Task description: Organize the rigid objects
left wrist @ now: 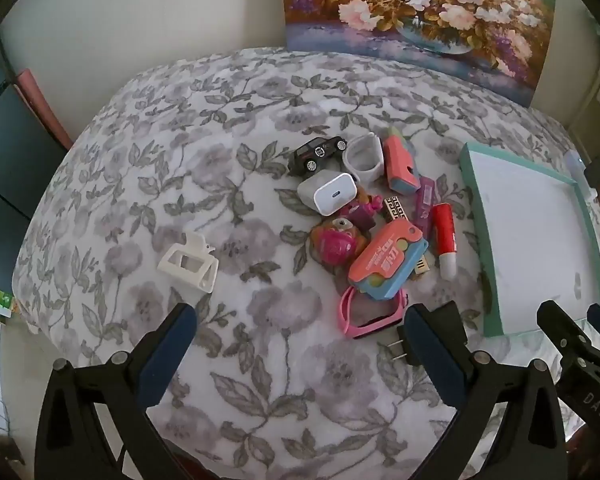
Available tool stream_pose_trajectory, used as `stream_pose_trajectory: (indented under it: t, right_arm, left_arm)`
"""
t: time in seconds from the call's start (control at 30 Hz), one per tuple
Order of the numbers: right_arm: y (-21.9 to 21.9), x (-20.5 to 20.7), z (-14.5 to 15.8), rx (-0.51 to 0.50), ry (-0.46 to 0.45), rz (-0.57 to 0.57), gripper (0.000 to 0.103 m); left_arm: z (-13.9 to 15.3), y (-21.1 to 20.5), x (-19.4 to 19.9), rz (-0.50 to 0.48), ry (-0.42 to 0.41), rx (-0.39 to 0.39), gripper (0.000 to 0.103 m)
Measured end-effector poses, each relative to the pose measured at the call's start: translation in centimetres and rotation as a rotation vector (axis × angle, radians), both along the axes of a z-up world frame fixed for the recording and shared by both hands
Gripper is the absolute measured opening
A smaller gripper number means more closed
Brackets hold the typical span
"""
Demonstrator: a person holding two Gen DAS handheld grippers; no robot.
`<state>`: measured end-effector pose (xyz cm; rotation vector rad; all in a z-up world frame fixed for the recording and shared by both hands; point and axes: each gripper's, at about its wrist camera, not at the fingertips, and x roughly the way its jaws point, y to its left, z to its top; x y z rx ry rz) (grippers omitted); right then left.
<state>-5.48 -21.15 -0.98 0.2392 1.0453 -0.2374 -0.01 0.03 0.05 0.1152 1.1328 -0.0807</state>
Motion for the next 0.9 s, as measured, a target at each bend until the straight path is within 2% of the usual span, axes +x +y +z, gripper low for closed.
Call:
stream_pose_trajectory:
  t: [0.2,0.23,0.9]
  right_arm:
    - [-0.16,0.06,0.03,-0.004,0.005,-0.004,0.103]
    - [0.08,-0.07,0.12,-0.011,-0.003,-0.001,0.103]
    - [0.13,-0.1,0.09,-0.009,0.017,0.012,0.103]
  left_arm:
    - [0.23,0.65,-0.34,-0.004,-0.021,-0.008,0.103]
    - [0.07,0.1,-0.13,0.008,0.005,0.023,0.103]
    - [0.42,0.29,-0.2,0.025,-0.002,0.036,0.103]
